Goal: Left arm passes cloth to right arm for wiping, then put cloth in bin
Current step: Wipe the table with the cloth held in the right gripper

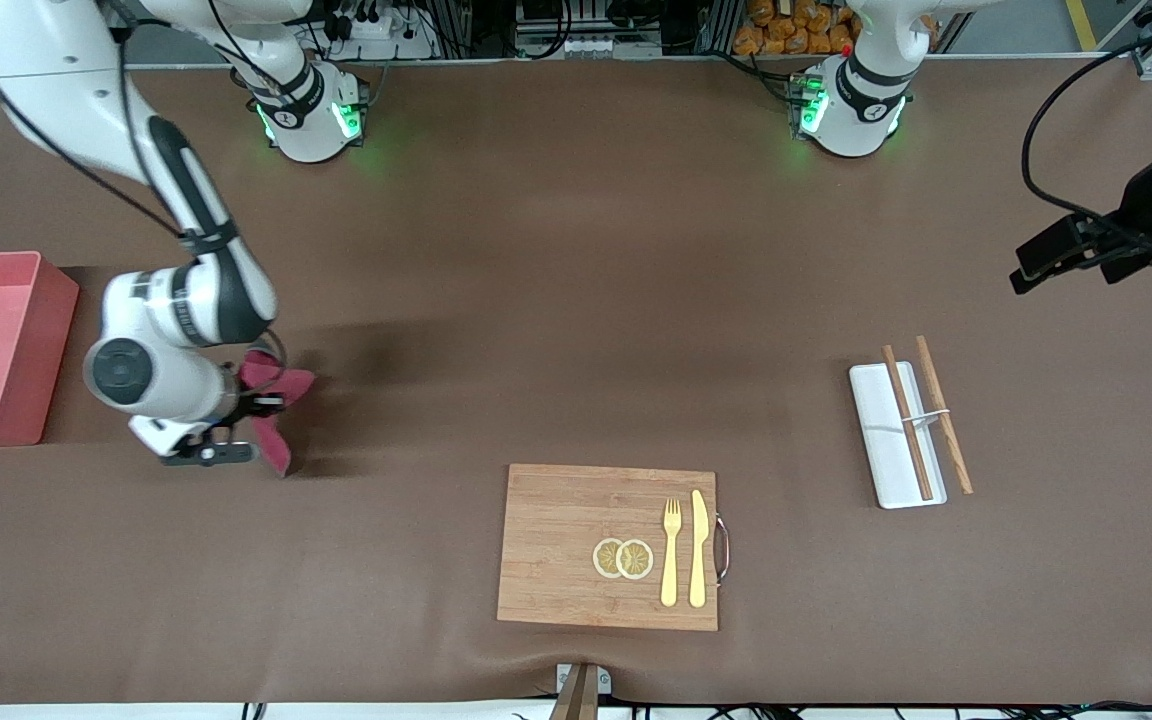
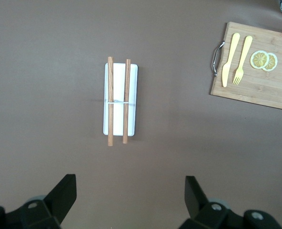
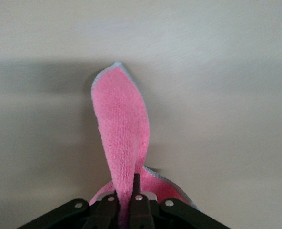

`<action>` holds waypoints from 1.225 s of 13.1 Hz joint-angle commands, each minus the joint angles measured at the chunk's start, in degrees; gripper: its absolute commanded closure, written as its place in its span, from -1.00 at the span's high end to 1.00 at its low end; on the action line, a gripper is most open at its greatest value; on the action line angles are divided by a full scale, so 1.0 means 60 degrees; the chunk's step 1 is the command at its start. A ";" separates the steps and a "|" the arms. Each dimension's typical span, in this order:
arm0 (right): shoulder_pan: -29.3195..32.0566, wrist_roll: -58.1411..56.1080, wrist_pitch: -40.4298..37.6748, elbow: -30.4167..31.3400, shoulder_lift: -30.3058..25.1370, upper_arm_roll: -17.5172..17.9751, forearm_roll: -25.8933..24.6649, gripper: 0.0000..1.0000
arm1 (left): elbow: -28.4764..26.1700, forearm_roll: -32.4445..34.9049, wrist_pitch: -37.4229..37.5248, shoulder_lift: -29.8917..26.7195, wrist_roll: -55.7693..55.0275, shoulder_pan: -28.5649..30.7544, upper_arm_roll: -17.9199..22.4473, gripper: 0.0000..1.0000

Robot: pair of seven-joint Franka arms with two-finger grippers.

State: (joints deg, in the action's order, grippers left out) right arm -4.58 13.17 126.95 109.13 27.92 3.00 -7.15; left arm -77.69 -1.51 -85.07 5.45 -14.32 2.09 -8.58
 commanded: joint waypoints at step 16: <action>-0.1658 0.2529 -0.2597 -0.1988 -0.0844 -0.0060 0.1224 -1.00 | -0.0983 0.0193 -0.0382 -0.0673 -0.0016 -0.0422 0.0609 1.00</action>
State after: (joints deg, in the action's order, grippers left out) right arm -18.83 34.63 113.61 96.15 25.57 1.95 3.40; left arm -82.66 -1.51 -86.63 2.24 -14.31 0.06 -5.06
